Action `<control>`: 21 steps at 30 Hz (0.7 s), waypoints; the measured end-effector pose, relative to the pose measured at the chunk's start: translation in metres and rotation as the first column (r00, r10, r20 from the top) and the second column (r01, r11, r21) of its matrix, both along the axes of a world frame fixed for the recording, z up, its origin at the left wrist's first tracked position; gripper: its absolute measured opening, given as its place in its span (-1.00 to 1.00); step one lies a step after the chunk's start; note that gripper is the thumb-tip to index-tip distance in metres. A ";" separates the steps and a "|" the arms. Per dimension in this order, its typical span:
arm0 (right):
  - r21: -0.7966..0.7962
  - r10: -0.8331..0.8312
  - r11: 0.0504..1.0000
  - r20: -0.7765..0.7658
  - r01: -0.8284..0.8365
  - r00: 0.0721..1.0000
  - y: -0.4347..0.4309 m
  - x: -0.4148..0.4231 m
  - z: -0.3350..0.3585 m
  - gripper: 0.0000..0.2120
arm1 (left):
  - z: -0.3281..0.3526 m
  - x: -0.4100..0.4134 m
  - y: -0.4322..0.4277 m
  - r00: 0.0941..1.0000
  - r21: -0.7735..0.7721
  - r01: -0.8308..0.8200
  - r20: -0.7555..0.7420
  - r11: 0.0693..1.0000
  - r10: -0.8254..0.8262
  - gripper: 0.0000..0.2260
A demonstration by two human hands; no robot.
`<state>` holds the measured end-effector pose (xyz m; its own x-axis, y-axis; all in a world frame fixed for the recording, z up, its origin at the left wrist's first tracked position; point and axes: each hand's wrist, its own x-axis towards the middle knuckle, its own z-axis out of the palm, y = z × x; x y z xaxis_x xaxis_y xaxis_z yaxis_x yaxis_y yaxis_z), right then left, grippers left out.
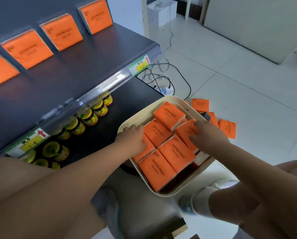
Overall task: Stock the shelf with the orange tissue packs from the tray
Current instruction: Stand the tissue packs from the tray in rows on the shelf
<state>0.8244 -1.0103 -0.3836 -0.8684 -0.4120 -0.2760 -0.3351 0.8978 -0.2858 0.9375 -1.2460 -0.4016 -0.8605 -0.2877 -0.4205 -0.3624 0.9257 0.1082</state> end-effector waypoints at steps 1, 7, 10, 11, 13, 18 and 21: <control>-0.033 -0.017 0.999 0.000 0.017 1.000 0.000 -0.002 -0.003 -0.67 | -0.003 -0.001 -0.003 0.999 -0.009 -0.030 0.018 1.000 0.030 -0.60; -0.089 -0.134 0.987 0.012 0.134 0.991 -0.006 -0.005 -0.015 -0.41 | -0.008 -0.003 -0.018 0.986 0.015 -0.144 0.082 0.989 0.142 -0.53; -0.025 -0.205 0.978 0.100 0.209 0.974 -0.007 -0.007 -0.021 -0.44 | -0.008 -0.004 -0.017 0.985 0.008 -0.148 0.091 0.989 0.147 -0.55; -0.010 -0.217 0.975 0.142 0.221 0.966 -0.007 -0.007 -0.021 -0.48 | -0.008 -0.004 -0.016 0.985 0.004 -0.151 0.084 0.989 0.150 -0.55; 0.017 -0.227 0.973 0.191 0.228 0.955 -0.006 -0.007 -0.022 -0.55 | -0.008 -0.005 -0.015 0.985 0.000 -0.158 0.074 0.987 0.157 -0.53; -0.087 -0.231 0.965 0.159 0.246 0.960 -0.006 -0.010 -0.024 -0.33 | -0.002 -0.011 -0.017 0.976 0.017 -0.197 0.098 0.980 0.194 -0.58; -0.097 -0.246 0.959 0.190 0.268 0.950 -0.003 -0.013 -0.019 -0.33 | 0.002 -0.013 -0.018 0.975 0.008 -0.204 0.089 0.979 0.202 -0.58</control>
<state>0.8115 -1.0138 -0.4030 -0.8918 -0.2209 -0.3947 -0.0329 0.9020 -0.4304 0.9246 -1.2638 -0.3999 -0.7445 -0.4448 -0.4978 -0.5515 0.8300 0.0831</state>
